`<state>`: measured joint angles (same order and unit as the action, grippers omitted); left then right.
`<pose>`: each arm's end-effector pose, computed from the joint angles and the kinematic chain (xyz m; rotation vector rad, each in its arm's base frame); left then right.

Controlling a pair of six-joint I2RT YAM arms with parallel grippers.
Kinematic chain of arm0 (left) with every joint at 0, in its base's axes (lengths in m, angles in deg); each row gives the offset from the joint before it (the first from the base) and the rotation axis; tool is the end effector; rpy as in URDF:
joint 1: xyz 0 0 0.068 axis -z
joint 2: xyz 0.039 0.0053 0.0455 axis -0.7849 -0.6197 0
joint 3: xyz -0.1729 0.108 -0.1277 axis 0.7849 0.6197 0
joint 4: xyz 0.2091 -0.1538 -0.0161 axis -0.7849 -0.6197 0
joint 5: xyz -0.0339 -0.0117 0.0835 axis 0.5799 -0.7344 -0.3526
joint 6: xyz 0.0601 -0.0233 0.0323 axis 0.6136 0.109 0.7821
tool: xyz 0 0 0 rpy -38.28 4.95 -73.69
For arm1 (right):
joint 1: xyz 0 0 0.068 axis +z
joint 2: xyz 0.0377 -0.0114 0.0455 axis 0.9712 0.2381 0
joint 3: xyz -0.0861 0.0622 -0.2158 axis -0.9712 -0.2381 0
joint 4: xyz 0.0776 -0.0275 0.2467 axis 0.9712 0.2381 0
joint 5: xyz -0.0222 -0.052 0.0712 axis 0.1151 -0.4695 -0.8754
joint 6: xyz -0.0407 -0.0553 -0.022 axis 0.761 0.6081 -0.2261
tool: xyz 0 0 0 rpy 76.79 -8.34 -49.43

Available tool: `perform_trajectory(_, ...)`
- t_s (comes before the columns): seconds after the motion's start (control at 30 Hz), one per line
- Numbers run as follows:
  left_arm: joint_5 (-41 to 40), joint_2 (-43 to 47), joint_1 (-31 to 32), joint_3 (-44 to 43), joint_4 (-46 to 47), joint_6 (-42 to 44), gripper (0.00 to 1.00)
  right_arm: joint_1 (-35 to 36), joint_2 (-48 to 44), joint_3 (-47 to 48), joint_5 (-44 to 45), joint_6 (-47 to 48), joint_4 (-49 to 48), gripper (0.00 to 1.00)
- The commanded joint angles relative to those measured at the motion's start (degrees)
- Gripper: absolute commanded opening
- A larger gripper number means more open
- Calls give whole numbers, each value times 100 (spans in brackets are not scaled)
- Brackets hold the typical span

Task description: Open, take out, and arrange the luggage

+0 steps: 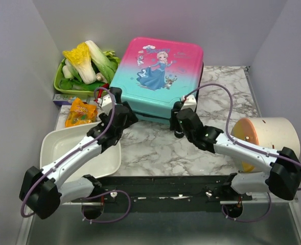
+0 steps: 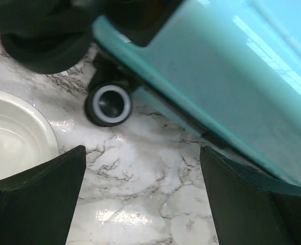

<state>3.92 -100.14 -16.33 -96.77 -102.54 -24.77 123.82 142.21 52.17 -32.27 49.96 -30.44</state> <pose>0.2437 -0.1371 0.2191 -0.5690 2.0566 -0.3272 0.2286 0.2063 0.2240 -0.1377 2.0316 0.2199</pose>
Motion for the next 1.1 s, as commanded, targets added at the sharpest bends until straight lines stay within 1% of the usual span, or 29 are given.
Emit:
perform_trajectory(0.0,337,743,31,192,-24,29,99,1234,272,308,-2281,-123,-398,38)
perform_trajectory(0.03,398,848,31,201,-86,20,99,1243,299,334,-2229,-158,-406,42)
perform_trajectory(0.1,503,1068,74,227,-130,55,99,1252,290,343,-2159,-176,-450,46)
perform_trajectory(0.13,591,1130,83,245,-130,55,99,1252,229,334,-1984,-184,-450,49)
perform_trajectory(0.17,775,1226,101,262,-104,73,99,1252,185,326,-1904,-202,-442,57)
perform_trajectory(0.23,995,1280,197,289,27,169,99,1252,54,282,-1650,-176,-407,66)
perform_trajectory(0.27,1205,1289,241,298,98,222,99,1252,-121,256,-1562,-150,-415,74)
perform_trajectory(0.3,1294,1280,320,289,246,283,99,1252,-236,220,-1500,-132,-354,78)
perform_trajectory(0.4,1278,1114,794,97,327,397,99,1261,-816,106,-1123,-53,-327,100)
perform_trajectory(0.43,1156,1043,1126,9,301,424,99,1261,-965,28,-860,-35,-336,100)
perform_trajectory(0.5,866,789,1436,-237,317,433,99,1252,-1517,-43,-648,175,-336,100)
perform_trajectory(0.57,777,500,1804,-378,406,407,99,1252,-1931,-227,-156,193,-345,100)
perform_trajectory(0.6,733,385,1911,-518,536,442,99,1244,-2290,-280,46,263,-345,100)
perform_trajectory(0.63,680,262,1999,-615,564,451,99,1252,-2424,-324,483,351,-345,100)
perform_trajectory(0.67,610,-1,2174,-721,555,425,99,1235,-2539,-403,696,517,-310,100)
perform_trajectory(0.73,479,-274,2324,-1107,494,565,99,1139,-2802,-439,1152,606,-82,100)
perform_trajectory(0.77,365,-537,2438,-1248,424,591,99,1042,-2865,-439,1199,633,15,100)
perform_trajectory(0.8,250,-661,2622,-1510,302,652,99,772,-2926,-448,1216,598,224,100)
perform_trajectory(0.83,-12,-793,2728,-1635,196,757,99,595,-3031,-465,1103,563,279,100)
perform_trajectory(0.87,-110,-1003,2807,-1766,73,758,99,384,-3093,-492,937,484,331,100)
perform_trajectory(0.9,-181,-1110,2930,-1968,-128,793,99,-44,-3137,-587,761,449,349,100)
perform_trajectory(0.93,-225,-1198,2966,-2048,-243,828,99,-231,-3181,-632,499,414,349,100)
perform_trajectory(0.97,-365,-1364,3001,-2136,-375,811,99,-390,-3208,-676,435,387,349,100)
perform_trajectory(1.0,-436,-1453,3036,-2328,-698,802,99,-548,-3199,-729,426,387,358,100)
perform_trajectory(1.07,-655,-1698,3133,-2496,-999,750,99,-619,-3121,-755,461,369,358,100)
